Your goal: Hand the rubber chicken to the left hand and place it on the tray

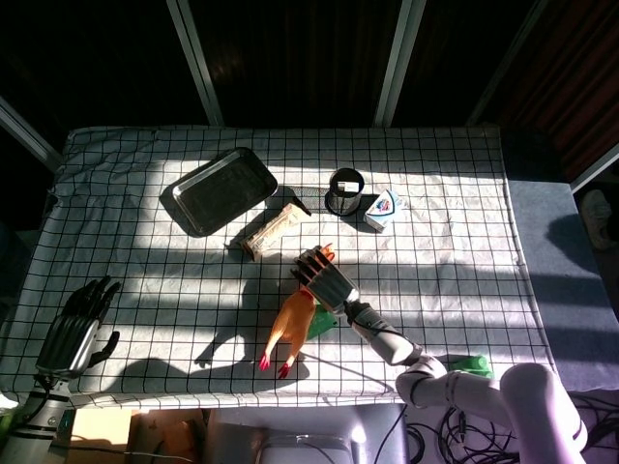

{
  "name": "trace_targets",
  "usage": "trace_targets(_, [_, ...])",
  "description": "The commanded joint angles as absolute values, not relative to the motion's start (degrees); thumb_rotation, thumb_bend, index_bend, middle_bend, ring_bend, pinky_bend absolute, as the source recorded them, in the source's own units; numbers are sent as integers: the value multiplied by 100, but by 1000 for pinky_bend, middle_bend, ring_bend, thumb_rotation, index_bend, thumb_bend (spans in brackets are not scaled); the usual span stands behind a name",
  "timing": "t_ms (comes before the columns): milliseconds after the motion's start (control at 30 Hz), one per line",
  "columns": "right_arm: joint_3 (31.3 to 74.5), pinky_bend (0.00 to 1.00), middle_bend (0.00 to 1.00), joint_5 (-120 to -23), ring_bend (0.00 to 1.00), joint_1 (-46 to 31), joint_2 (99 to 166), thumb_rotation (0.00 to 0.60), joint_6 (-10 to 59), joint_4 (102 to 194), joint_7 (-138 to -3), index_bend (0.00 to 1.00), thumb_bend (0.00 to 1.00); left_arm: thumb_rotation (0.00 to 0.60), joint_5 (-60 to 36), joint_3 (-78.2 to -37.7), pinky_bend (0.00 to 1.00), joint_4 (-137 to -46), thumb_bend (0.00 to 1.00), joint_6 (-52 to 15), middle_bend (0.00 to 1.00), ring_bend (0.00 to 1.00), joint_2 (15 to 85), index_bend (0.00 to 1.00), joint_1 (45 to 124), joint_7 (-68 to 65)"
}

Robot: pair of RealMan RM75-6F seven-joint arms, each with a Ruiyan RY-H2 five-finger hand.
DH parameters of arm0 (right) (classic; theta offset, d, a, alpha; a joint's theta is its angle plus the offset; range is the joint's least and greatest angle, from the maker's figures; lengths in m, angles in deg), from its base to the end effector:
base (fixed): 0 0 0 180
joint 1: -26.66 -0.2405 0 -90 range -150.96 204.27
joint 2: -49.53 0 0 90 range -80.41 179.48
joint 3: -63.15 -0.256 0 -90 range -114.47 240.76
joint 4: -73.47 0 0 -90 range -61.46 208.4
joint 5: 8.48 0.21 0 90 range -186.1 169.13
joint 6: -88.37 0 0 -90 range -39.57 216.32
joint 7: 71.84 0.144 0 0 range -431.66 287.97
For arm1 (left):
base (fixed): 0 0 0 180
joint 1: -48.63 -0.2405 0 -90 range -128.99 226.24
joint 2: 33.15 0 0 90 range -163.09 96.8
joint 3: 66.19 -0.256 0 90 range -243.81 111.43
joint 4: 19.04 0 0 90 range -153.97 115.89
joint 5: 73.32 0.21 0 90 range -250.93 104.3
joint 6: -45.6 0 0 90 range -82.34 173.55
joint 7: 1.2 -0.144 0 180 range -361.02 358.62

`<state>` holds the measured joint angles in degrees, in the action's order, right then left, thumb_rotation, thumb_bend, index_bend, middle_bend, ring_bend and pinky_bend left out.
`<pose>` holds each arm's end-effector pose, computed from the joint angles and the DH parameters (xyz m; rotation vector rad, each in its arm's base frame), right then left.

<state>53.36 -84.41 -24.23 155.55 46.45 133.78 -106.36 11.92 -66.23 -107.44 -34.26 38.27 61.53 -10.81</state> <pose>-0.1141 -0.3573 -0.1138 2.2279 -0.3574 0.6511 -0.2950 0.2123 0.1051 -1.5798 -0.8253 -0.8336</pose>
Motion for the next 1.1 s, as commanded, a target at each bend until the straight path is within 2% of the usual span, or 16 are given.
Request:
trace_targets(33, [5345,0,0,-8375,0,-2474,15596,600,4670,13321,-10662,13,267,600,1202,-6622,131,-10721,400,-3400,0,0,3807,0,6146,-1004])
trace_targets(100, [5342,0,21,-8327,14,-2507,15603,600,4688,13315,-10671,103,276,600,1216,-6613,132,-10677,400,-3384,0,0,3822,0,6153,-968])
trace_targets(167, [5372,0,110,-8357,90,-2528,15601,600,4631,13302,-10698,291,285,600,1213,-6607,133,-10648,399,-3360,0,0,3838,0,6156,-948])
trace_targets(267, [5428,0,223,-8439,203,-2518,15564,600,4501,13316,-10673,453,285,600,1220,-6598,133,-10630,399,-3334,0,0,3842,0,6163,-912])
trace_targets(367, [5476,17,254,-8503,235,-2489,15479,600,4394,13377,-10624,482,285,600,1210,-6594,134,-10619,399,-3299,0,0,3847,0,6167,-898])
trace_targets(567, [5562,148,404,-8499,395,-2446,15380,600,4304,13413,-10671,641,291,600,1220,-6590,135,-10616,400,-3230,0,0,3881,0,6188,-888])
trace_targets(667, [5576,200,431,-8551,423,-2430,15346,600,4196,13435,-10625,675,292,600,1235,-6590,137,-10628,399,-3230,0,0,3883,0,6186,-887])
trace_targets(800, [5573,346,445,-8601,450,-2395,15184,600,4060,13571,-10549,692,292,600,1235,-6578,141,-10634,400,-3213,0,0,3879,0,6190,-856])
trace_targets(967, [5564,589,497,-8534,564,-2370,14979,600,4024,13755,-10666,723,292,600,1231,-6559,145,-10627,399,-3151,0,0,3889,0,6223,-799])
trace_targets(1100, [5520,787,616,-8391,763,-2332,14826,600,4020,14018,-10688,814,293,600,1256,-6564,146,-10606,400,-3140,0,0,3896,0,6230,-788])
